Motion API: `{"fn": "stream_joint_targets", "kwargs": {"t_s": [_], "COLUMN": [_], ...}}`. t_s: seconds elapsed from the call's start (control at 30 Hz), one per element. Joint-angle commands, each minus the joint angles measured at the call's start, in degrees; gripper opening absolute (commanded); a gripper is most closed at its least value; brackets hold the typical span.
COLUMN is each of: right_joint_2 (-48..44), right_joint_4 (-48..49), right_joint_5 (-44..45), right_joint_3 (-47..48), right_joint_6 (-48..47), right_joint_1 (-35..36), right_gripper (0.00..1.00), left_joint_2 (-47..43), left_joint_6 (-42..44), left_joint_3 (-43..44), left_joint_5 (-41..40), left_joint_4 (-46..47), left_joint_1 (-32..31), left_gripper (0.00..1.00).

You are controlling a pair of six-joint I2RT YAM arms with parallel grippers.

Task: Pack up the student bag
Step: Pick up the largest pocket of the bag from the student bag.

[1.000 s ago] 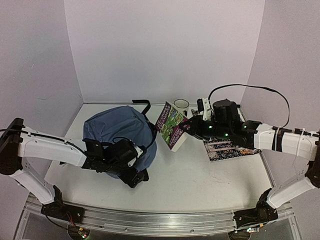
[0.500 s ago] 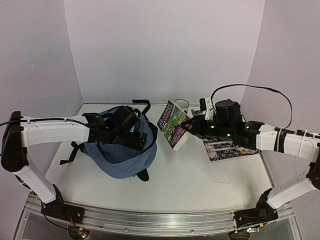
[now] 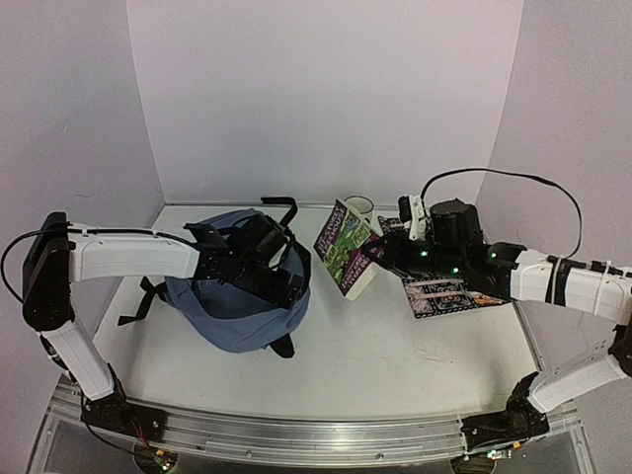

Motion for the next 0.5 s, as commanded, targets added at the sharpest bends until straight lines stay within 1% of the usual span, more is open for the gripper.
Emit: {"fn": "stream_joint_targets", "kwargs": {"t_s": [0.0, 0.13, 0.27, 0.33, 0.37, 0.4, 0.47], "right_joint_2": [-2.5, -1.9, -1.5, -1.5, -1.4, -1.4, -1.3], "right_joint_4": [6.5, 6.6, 6.6, 6.5, 6.5, 6.5, 6.6], "right_joint_5": [0.2, -0.4, -0.7, -1.0, -1.2, -1.4, -2.0], "right_joint_3": [1.1, 1.7, 2.1, 2.3, 2.3, 2.4, 2.4], "right_joint_6": [-0.1, -0.3, -0.4, -0.4, -0.4, -0.4, -0.2], "right_joint_1": [-0.2, -0.2, -0.2, -0.2, -0.2, -0.2, -0.2], "right_gripper": [0.0, 0.0, 0.0, 0.0, 0.0, 0.0, 0.0], "left_joint_2": [0.3, 2.6, 4.2, 4.3, 4.2, 3.8, 3.0], "left_joint_6": [1.9, 2.2, 3.0, 3.8, 4.2, 4.6, 5.9], "left_joint_3": [2.7, 2.8, 3.3, 3.9, 4.4, 5.1, 6.9], "left_joint_5": [0.8, -2.8, -6.3, -8.0, -9.1, -10.3, -12.3], "left_joint_4": [-0.2, -1.4, -2.6, -3.6, -4.5, -5.1, -6.7], "left_joint_1": [0.0, 0.2, 0.3, 0.3, 0.3, 0.3, 0.5], "left_gripper": [0.99, 0.99, 0.91, 0.82, 0.76, 0.69, 0.53]}}
